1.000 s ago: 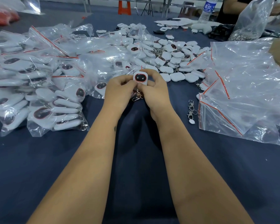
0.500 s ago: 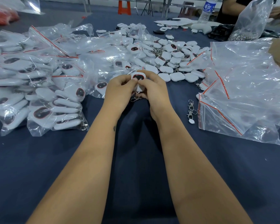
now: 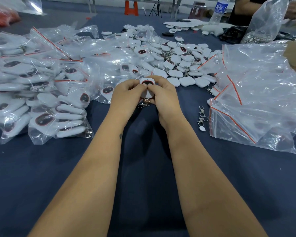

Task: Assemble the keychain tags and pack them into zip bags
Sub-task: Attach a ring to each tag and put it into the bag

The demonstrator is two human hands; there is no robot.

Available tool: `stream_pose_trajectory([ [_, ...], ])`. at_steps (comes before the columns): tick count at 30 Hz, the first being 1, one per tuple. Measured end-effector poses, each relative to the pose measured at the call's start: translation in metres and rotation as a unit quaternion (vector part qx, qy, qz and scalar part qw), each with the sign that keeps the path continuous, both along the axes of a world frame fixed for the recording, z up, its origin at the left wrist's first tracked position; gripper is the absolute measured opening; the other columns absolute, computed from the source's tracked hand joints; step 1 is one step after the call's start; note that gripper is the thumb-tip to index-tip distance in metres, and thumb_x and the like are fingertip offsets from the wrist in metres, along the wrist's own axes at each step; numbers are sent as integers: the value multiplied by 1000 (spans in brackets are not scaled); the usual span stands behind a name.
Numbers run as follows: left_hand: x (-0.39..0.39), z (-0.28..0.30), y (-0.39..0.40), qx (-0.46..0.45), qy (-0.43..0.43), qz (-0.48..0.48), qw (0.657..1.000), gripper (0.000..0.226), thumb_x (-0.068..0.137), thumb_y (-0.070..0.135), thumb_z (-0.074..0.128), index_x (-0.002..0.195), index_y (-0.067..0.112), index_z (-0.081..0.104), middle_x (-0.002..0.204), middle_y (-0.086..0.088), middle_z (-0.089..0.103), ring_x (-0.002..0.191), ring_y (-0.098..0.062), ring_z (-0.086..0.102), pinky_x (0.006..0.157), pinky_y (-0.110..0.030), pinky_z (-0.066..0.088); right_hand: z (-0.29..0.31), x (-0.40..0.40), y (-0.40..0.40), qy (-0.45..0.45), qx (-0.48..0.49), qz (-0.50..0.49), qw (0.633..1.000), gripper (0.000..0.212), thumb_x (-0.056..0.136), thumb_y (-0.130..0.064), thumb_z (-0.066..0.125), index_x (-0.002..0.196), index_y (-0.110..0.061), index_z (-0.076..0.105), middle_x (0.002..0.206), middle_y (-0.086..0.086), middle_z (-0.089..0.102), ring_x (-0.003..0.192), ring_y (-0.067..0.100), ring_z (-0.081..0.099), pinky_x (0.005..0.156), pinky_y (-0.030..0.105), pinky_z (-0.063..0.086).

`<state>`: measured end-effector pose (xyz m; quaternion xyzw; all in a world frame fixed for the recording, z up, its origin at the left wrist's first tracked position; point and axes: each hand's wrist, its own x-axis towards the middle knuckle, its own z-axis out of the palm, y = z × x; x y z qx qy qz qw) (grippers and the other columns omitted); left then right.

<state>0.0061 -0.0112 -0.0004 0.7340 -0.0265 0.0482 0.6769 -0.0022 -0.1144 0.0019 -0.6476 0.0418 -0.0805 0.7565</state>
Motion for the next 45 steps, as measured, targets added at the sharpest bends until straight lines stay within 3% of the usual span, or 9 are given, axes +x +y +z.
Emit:
stream_pose_trajectory([
  [5, 0, 1, 0, 4, 1, 3, 1000, 20, 90, 17, 60, 97, 0, 69, 76, -6, 59, 65, -10, 53, 55, -14, 44, 0, -2, -1, 0, -3, 2, 1000, 27, 89, 3, 51, 87, -18, 68, 85, 6, 68, 81, 21, 65, 89, 51, 55],
  [10, -2, 2, 0, -30, 5, 5, 1000, 15, 90, 13, 59, 83, 21, 70, 66, 7, 61, 55, -6, 53, 53, -16, 45, 1, -2, 0, -5, 4, 4, 1000, 28, 90, 3, 50, 92, -18, 68, 89, 9, 67, 82, 21, 65, 85, 46, 56],
  [14, -2, 2, 0, -23, 4, 9, 1000, 13, 89, 15, 61, 82, 22, 69, 63, 9, 61, 51, -4, 53, 52, -16, 46, 0, -2, 0, -10, 3, 11, 1000, 28, 89, 5, 48, 98, -14, 68, 85, 7, 67, 75, 18, 65, 71, 34, 57],
  [23, -3, 1, -1, 13, -22, 24, 999, 19, 90, 18, 61, 77, 29, 68, 64, 12, 62, 56, -1, 55, 57, -16, 47, 2, -3, 1, -3, -9, 6, 1000, 28, 89, 4, 49, 96, -16, 68, 83, 7, 67, 74, 16, 65, 67, 30, 58],
  [27, -2, 2, -1, -14, -24, 24, 999, 33, 92, 13, 55, 66, 31, 67, 57, 16, 60, 53, -1, 52, 57, -16, 45, 4, -4, 3, -17, -10, -41, 999, 18, 88, -2, 58, 92, -15, 70, 88, 10, 68, 80, 17, 64, 83, 40, 56],
  [32, 1, -2, 2, 67, -37, 56, 995, 37, 89, 2, 56, 119, 22, 68, 118, 2, 68, 108, -12, 63, 99, -26, 48, 11, -5, -3, -40, 67, -119, 990, 13, 89, -2, 62, 88, -15, 64, 69, -5, 63, 64, 7, 56, 60, 20, 47],
  [38, 0, -7, -1, 177, -94, 55, 978, 52, 79, 4, 68, 128, 22, 62, 120, 4, 60, 107, -15, 60, 94, -28, 48, 14, -7, -6, -64, 195, -76, 976, 15, 92, 7, 54, 91, -9, 53, 87, 13, 64, 72, 18, 66, 76, 30, 58],
  [41, 1, -8, -2, 205, -119, 56, 970, 53, 79, 8, 67, 129, 25, 61, 120, 0, 57, 105, -15, 56, 90, -26, 46, 12, -6, -2, -61, 121, -88, 987, 17, 90, 5, 60, 91, -11, 54, 84, 9, 63, 74, 16, 63, 74, 24, 56],
  [45, 1, -8, -4, 220, -135, 80, 963, 56, 80, 8, 68, 132, 26, 56, 114, 5, 44, 96, -8, 49, 70, -3, 36, 6, -5, 2, -66, -64, -141, 986, 17, 84, -7, 72, 86, -17, 59, 89, 3, 66, 83, 12, 57, 79, 22, 50],
])
